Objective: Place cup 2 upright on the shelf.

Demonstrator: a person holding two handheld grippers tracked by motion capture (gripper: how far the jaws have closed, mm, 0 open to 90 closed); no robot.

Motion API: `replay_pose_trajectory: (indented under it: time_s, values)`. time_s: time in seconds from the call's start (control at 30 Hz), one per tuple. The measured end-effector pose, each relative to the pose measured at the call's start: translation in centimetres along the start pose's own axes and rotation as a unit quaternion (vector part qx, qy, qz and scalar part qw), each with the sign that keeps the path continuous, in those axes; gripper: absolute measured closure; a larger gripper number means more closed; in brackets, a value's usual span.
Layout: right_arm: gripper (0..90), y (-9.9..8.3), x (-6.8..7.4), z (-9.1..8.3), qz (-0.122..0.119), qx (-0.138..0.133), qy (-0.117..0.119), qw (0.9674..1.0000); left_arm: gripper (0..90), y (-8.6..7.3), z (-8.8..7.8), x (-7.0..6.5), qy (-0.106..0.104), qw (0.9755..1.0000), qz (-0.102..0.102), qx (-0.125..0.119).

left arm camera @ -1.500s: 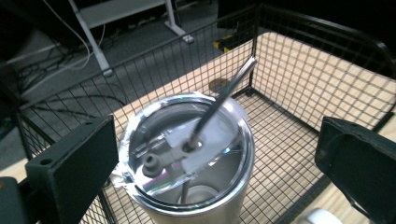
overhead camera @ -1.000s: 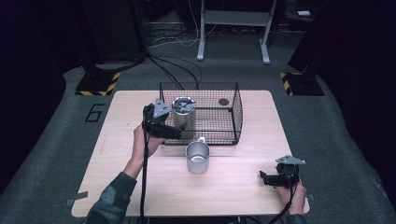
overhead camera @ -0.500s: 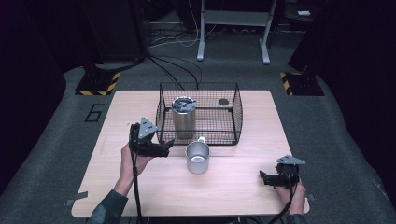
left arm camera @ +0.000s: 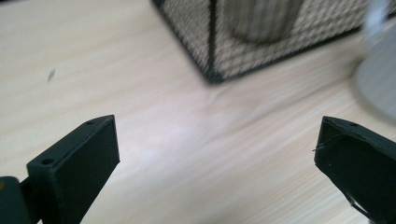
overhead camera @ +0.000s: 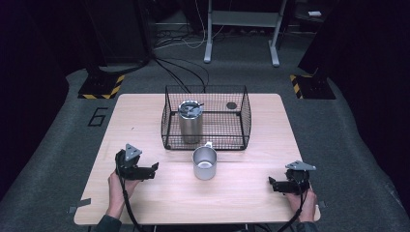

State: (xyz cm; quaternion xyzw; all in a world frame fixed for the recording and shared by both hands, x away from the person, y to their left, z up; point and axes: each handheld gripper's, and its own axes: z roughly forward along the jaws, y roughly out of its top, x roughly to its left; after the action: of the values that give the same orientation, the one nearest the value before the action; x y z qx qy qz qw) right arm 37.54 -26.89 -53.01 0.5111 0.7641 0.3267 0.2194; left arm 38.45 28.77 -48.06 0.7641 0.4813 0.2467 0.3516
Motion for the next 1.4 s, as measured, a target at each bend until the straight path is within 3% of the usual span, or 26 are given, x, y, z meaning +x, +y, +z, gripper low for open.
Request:
replay_pose_trajectory:
  time_s: [0.03,0.1,0.27,0.43,0.47,0.83,1.13,1.27,1.37,1.4]
  values:
    - [1.5,0.0,0.0,0.0,0.0,0.0,0.0,1.0,0.0,0.0,0.0,0.0,0.0,1.0,0.0,0.0]
    - [1.6,0.0,0.0,0.0,-0.004,0.0,-0.001,1.0,0.1,-1.6,0.8,1.0,0.002,0.9996,-0.015,0.024]
    - [1.5,0.0,0.1,0.0,-0.003,0.001,-0.001,1.0,0.1,-3.5,1.5,2.0,0.02,0.9987,-0.035,0.029]
    - [1.5,0.0,0.1,0.0,-0.001,0.003,0.002,1.0,0.1,-4.4,2.0,2.6,0.019,0.9978,-0.041,0.048]
    - [1.5,0.1,0.1,0.0,-0.002,0.003,0.002,1.0,0.1,-4.9,2.2,2.6,0.018,0.9979,-0.046,0.042]
    - [0.0,0.1,0.2,-0.5,-0.007,0.0,0.016,0.9998,0.0,-5.0,2.2,2.8,0.021,0.9981,-0.041,0.041]
    - [0.0,1.1,2.6,-1.6,-0.026,-0.009,0.044,0.9987,0.1,-4.8,2.4,2.7,0.025,0.9979,-0.046,0.04]
    - [0.0,1.9,4.1,-2.2,-0.019,-0.024,0.077,0.9965,0.3,-4.8,2.3,2.7,0.022,0.9978,-0.044,0.044]
    - [0.0,2.5,5.0,-2.5,-0.029,-0.025,0.09,0.9952,0.3,-4.8,2.4,2.6,0.026,0.9979,-0.045,0.039]
    - [0.0,3.3,6.0,-2.8,-0.043,-0.029,0.103,0.9933,0.3,-4.8,2.4,2.6,0.025,0.9978,-0.048,0.038]
